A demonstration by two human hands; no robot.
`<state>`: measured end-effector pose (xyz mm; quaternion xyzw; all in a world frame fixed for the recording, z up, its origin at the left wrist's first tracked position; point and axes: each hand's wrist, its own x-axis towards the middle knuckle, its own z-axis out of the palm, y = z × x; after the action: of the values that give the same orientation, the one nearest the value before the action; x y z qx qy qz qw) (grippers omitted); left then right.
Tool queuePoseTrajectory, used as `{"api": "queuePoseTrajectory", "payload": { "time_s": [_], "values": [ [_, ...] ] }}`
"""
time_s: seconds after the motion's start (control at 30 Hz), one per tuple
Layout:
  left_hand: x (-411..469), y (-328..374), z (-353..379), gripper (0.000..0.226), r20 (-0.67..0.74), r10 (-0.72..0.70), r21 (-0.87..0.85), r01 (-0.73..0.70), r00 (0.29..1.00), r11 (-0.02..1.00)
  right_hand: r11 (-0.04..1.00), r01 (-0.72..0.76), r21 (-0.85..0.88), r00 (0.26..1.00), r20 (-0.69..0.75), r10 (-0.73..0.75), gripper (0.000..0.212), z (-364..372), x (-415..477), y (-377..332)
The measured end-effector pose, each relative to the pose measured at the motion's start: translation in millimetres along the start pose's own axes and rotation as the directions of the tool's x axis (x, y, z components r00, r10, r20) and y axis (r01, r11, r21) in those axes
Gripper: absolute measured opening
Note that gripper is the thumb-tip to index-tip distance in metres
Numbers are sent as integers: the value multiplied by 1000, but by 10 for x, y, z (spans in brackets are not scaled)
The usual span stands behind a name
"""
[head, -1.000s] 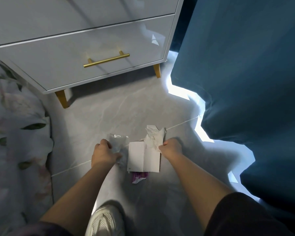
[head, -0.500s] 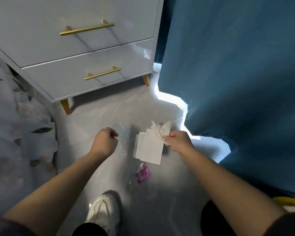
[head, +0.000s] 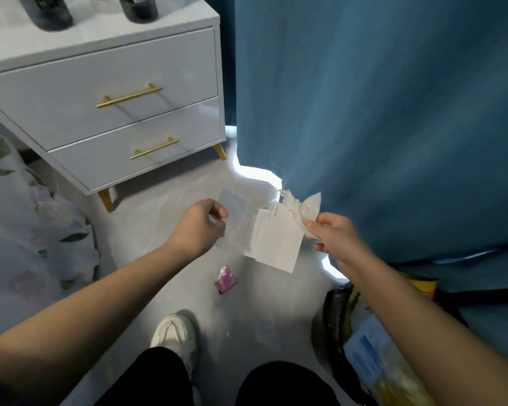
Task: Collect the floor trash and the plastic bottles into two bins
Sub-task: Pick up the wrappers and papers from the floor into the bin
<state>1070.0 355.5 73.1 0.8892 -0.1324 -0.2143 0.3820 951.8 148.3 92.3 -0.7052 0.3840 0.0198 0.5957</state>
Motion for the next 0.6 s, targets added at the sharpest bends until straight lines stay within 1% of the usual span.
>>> {"api": "queuePoseTrajectory", "payload": {
  "time_s": [0.2,0.33,0.5,0.6],
  "values": [
    [-362,528,145,22,92,103,-43,-99,990,994,998,2,62,1000,-13,-1,10,-647,-527,-31],
    [-601,835,354,22,179,159,-87,-145,971,986,995,10,102,999,-43,-6,9,-1072,-872,-42],
    [-894,1153,677,26,299,236,-113,-212,925,971,988,3,155,998,-59,6,9,-1553,-1264,14],
    [-1063,1313,866,22,374,299,-166,-254,878,953,993,-2,118,998,-68,10,7,-1787,-1459,53]
  ]
}}
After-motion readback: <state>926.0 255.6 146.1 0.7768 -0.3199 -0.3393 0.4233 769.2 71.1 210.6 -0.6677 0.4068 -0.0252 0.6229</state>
